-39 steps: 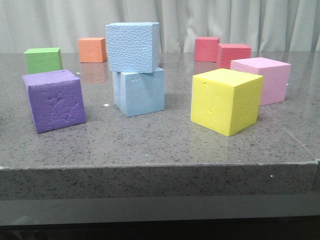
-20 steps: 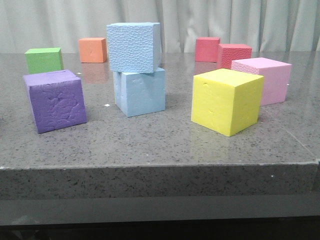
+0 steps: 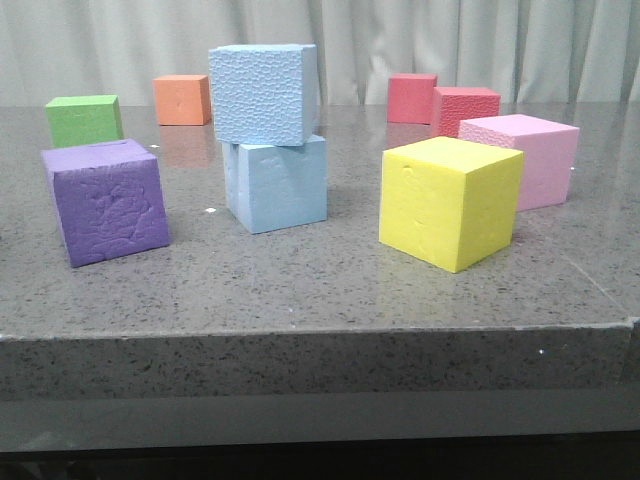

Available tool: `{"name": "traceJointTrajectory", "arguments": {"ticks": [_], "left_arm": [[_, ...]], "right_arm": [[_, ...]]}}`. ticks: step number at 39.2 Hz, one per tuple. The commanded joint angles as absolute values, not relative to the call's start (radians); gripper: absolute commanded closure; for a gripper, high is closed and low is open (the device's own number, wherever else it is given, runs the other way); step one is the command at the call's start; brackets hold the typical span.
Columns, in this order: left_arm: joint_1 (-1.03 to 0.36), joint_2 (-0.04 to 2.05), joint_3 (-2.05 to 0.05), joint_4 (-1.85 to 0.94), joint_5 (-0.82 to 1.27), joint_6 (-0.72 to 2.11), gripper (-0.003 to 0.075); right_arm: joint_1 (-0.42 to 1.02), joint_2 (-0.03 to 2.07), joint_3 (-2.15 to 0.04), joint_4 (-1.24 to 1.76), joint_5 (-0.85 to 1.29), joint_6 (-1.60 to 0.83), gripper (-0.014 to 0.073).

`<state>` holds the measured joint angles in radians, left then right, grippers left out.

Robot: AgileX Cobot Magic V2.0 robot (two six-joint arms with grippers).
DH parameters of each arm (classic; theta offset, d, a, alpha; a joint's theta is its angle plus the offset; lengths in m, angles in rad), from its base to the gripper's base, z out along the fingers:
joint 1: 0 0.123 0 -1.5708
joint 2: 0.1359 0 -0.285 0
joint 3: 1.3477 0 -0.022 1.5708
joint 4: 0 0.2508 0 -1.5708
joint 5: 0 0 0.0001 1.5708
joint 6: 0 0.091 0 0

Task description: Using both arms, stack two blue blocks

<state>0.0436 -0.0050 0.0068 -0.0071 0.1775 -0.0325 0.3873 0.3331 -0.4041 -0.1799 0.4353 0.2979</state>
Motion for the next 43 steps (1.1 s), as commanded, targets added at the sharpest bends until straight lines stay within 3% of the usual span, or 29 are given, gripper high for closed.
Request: {"name": "traceJointTrajectory", "arguments": {"ticks": [1, 33, 43], "left_arm": [[0.046, -0.022, 0.008, -0.015, 0.088, -0.032, 0.0741], [0.046, -0.022, 0.008, -0.015, 0.088, -0.032, 0.0741], [0.046, -0.022, 0.008, -0.015, 0.088, -0.032, 0.0741]], "right_arm": [[0.381, 0.339, -0.432, -0.190, 0.358, 0.297, 0.0660], [0.381, 0.339, -0.432, -0.211, 0.355, 0.288, 0.0660], [0.273, 0.266, -0.279, -0.068, 0.176, 0.040, 0.0660]]}}
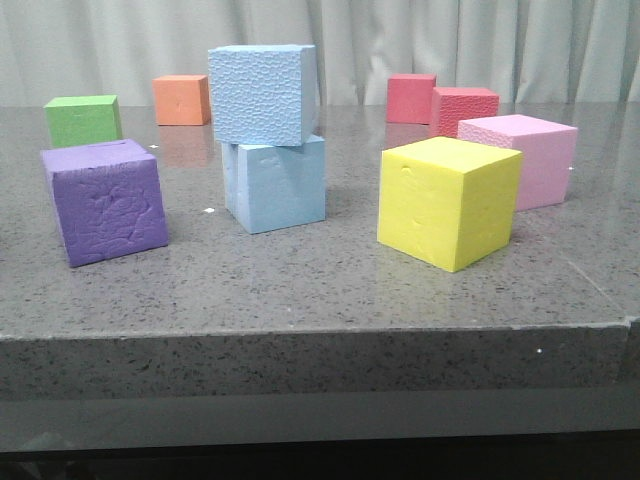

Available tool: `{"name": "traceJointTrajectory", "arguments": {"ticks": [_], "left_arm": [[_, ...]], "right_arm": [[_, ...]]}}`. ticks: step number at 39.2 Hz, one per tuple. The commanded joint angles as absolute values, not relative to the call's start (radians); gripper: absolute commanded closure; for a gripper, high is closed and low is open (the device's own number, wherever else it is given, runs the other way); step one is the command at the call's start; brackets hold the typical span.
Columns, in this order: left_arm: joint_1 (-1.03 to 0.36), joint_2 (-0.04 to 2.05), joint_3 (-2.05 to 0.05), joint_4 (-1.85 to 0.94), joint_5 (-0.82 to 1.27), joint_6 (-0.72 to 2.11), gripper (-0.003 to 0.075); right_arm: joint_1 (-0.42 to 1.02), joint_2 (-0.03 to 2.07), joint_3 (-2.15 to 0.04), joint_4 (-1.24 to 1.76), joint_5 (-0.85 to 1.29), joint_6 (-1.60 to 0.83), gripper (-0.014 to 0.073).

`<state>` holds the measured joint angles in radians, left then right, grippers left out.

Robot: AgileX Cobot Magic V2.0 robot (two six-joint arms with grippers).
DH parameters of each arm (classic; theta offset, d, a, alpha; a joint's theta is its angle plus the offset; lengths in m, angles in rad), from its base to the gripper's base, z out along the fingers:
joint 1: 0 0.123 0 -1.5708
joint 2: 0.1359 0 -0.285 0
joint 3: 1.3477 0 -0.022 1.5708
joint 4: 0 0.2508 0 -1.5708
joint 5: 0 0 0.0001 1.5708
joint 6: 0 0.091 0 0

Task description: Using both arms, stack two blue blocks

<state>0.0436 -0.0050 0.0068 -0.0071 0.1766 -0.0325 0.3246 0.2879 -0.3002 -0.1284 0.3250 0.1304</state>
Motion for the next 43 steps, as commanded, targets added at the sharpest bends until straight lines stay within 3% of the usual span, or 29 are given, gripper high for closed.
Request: {"name": "traceJointTrajectory", "arguments": {"ticks": [1, 16, 43], "left_arm": [[0.046, -0.022, 0.008, -0.015, 0.088, -0.032, 0.0741], [0.046, -0.022, 0.008, -0.015, 0.088, -0.032, 0.0741], [0.046, -0.022, 0.008, -0.015, 0.088, -0.032, 0.0741]], "right_arm": [[0.257, 0.253, -0.256, -0.052, 0.158, 0.024, 0.0660], [0.042, -0.013, 0.008, 0.043, 0.081, 0.000, 0.0660], [0.017, -0.028, 0.022, 0.066, 0.118, 0.000, 0.0660]]}}
